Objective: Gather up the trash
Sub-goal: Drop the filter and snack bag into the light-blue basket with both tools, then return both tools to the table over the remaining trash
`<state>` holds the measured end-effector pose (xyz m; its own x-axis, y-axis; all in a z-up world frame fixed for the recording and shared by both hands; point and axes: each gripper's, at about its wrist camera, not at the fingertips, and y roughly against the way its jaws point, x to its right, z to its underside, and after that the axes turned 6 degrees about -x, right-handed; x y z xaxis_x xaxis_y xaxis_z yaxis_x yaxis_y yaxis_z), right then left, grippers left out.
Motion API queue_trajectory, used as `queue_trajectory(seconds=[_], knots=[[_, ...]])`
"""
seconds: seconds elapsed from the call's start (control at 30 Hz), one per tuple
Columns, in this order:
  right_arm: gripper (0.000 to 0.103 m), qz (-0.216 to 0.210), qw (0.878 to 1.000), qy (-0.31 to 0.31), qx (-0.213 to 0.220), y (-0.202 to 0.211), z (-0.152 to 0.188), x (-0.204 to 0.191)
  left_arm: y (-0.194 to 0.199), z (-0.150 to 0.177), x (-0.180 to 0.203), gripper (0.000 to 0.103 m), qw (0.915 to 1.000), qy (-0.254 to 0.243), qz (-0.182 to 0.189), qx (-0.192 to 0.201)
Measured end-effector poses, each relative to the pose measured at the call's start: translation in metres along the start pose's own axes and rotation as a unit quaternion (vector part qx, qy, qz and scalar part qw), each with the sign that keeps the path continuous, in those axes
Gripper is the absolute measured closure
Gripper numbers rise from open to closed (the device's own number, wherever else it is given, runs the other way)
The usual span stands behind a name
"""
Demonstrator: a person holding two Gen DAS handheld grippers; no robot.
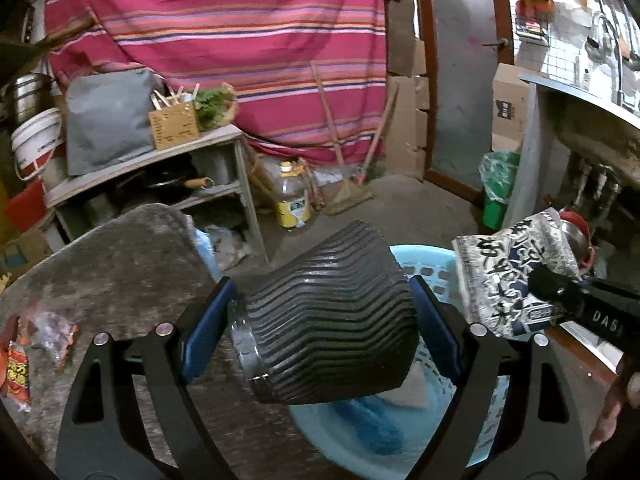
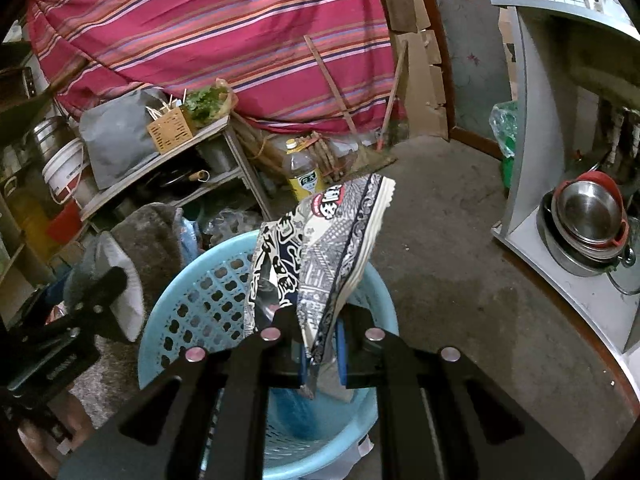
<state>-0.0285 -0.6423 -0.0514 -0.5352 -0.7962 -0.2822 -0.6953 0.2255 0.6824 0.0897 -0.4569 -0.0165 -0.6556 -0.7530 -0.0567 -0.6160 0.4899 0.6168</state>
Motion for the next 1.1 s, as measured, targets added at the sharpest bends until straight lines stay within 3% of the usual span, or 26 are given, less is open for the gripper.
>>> queue_trajectory(seconds=[0.27, 0.57, 0.63, 0.67, 0.7, 0.8, 0.87, 1.03, 1.1], knots=[[0.092, 0.003, 1.000, 0.022, -0.015, -0.010, 0.002, -0.023, 0.003, -0.004, -0.010, 0.010, 0.9999, 0.008, -0.014, 0.004], [0.087, 0.015, 0.999, 0.043, -0.028, -0.024, 0.003, -0.052, 0.024, 0.007, -0.061, 0.007, 0.9973, 0.038, -0.061, 0.010], [0.068, 0.028, 0.998, 0.045, -0.035, -0.029, 0.004, -0.059, 0.029, 0.010, -0.073, 0.006, 0.9966, 0.044, -0.069, 0.009], [0.039, 0.036, 0.998, 0.047, -0.037, -0.030, 0.005, -0.061, 0.031, 0.011, -0.078, 0.006, 0.9962, 0.046, -0.073, 0.009], [0.027, 0.042, 0.997, 0.049, -0.034, -0.031, 0.006, -0.065, 0.035, 0.013, -0.086, 0.006, 0.9956, 0.049, -0.079, 0.010], [0.026, 0.052, 0.997, 0.047, -0.041, -0.034, 0.007, -0.068, 0.042, 0.017, -0.103, 0.006, 0.9943, 0.056, -0.090, 0.011], [0.019, 0.060, 0.996, 0.043, -0.048, -0.037, 0.007, -0.069, 0.047, 0.021, -0.116, 0.006, 0.9931, 0.064, -0.098, 0.012], [0.019, 0.068, 0.996, 0.043, -0.043, -0.036, 0.008, -0.082, 0.062, 0.030, -0.147, 0.006, 0.9897, 0.079, -0.119, 0.015], [0.010, 0.067, 0.996, 0.046, -0.035, -0.032, 0.010, -0.091, 0.070, 0.035, -0.161, 0.006, 0.9881, 0.086, -0.126, 0.018]])
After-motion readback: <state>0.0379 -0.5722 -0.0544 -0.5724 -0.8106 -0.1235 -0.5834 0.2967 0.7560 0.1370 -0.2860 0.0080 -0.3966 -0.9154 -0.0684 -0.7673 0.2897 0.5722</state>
